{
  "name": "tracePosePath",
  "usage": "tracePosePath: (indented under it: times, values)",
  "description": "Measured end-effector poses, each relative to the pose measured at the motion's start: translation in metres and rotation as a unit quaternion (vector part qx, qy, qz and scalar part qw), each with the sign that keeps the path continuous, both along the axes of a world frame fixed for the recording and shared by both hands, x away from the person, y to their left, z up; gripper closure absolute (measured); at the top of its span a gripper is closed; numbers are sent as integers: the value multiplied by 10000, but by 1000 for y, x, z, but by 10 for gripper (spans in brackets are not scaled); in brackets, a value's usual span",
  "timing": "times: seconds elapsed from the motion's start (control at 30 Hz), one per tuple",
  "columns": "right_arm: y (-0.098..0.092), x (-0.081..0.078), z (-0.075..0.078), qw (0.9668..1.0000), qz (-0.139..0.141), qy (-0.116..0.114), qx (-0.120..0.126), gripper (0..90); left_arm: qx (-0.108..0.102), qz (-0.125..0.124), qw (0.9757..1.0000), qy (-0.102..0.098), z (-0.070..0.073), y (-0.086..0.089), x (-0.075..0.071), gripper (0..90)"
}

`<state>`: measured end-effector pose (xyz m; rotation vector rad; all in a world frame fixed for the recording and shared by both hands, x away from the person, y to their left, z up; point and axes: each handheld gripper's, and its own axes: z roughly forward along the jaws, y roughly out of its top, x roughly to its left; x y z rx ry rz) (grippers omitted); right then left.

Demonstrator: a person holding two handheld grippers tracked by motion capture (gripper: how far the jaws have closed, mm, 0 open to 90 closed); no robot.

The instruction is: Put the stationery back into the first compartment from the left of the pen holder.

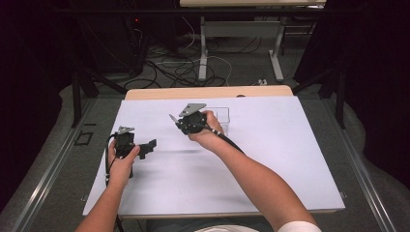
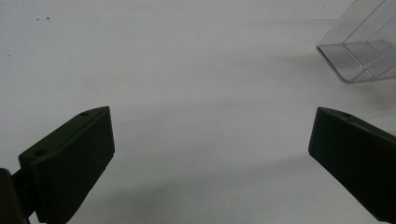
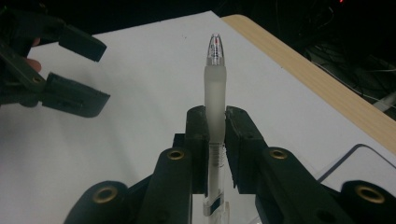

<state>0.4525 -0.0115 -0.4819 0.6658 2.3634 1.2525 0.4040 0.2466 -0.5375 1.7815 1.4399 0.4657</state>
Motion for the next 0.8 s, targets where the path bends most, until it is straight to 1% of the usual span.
tracePosePath:
  times: [0.03, 0.13, 0.17, 0.23, 0.27, 0.37, 0.4, 0.47, 0.5, 0.57, 0.6, 0.67, 0.7, 0.73, 0.8]
  values:
    - [-1, 0, 1, 9999, -19, -40, 95, 797, -1, -8, 10000, 7, 0, -1, 0, 3]
    - [-6, 0, 4, 9996, -88, -19, 273, 797, 106, -59, 9999, 36, 0, -1, 0, 3]
    - [-9, -1, 6, 9987, -164, -93, 467, 797, 111, -52, 9999, 8, -1, -2, 0, 3]
    - [-11, -1, 8, 9987, -175, -81, 476, 797, 123, -75, 9999, 16, -1, -2, 0, 3]
    - [-11, -1, 8, 9980, -203, -126, 585, 797, 156, -98, 9998, 46, 0, -2, 0, 3]
    - [-14, -1, 11, 9964, -279, -168, 778, 797, 148, -90, 9998, 0, -1, -4, 0, 3]
    - [-15, -1, 12, 9957, -305, -207, 852, 797, 193, -118, 9997, 10, -1, -3, 0, 3]
    - [-17, -2, 15, 9944, -347, -214, 976, 797, 193, -115, 9997, 1, -2, -4, 0, 3]
    - [-18, -2, 17, 9925, -370, -284, 1133, 797, 201, -120, 9997, 5, -2, -4, 0, 3]
    - [-19, -3, 19, 9919, -384, -287, 1175, 797, 193, -113, 9998, 9, -2, -5, 0, 3]
    - [-19, -3, 21, 9894, -410, -394, 1339, 797, 203, -114, 9997, 6, -2, -5, 0, 3]
    - [-21, -4, 22, 9892, -429, -397, 1343, 797, 195, -102, 9998, -6, -2, -4, 0, 3]
    - [-21, -4, 23, 9876, -442, -453, 1436, 797, 197, -95, 9998, -8, -2, -4, 0, 3]
    - [-23, -4, 25, 9855, -480, -491, 1551, 797, 240, -144, 9996, 56, -1, -3, 0, 3]
    - [-24, -4, 27, 9850, -491, -515, 1574, 797, 233, -121, 9996, 44, -1, -3, 0, 3]
